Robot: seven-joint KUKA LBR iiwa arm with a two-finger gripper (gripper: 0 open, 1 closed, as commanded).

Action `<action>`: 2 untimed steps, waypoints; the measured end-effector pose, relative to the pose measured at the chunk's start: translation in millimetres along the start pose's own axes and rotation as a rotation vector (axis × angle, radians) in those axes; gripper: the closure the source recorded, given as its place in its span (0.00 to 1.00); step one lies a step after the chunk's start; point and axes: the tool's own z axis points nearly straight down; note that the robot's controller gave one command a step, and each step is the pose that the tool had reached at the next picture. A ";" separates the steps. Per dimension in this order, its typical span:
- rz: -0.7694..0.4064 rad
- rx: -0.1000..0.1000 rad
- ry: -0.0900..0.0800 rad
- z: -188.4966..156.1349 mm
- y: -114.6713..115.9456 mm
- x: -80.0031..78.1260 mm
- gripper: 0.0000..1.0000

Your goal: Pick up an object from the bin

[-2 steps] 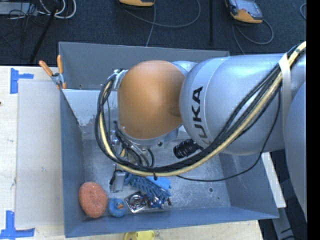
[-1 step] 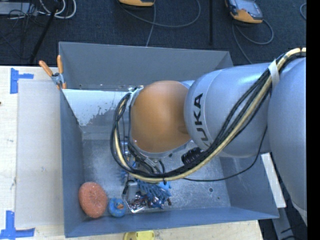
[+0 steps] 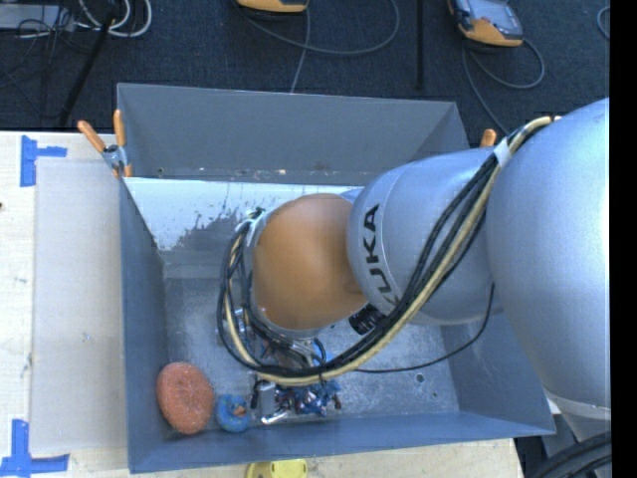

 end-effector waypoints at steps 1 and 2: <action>0.023 -0.002 0.005 11.5 -34.8 6.5 0.00; -0.013 -0.003 0.004 -7.0 -73.1 32.2 0.00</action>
Offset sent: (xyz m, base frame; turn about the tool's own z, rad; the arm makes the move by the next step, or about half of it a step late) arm -0.0260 -0.1236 0.0296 -0.0562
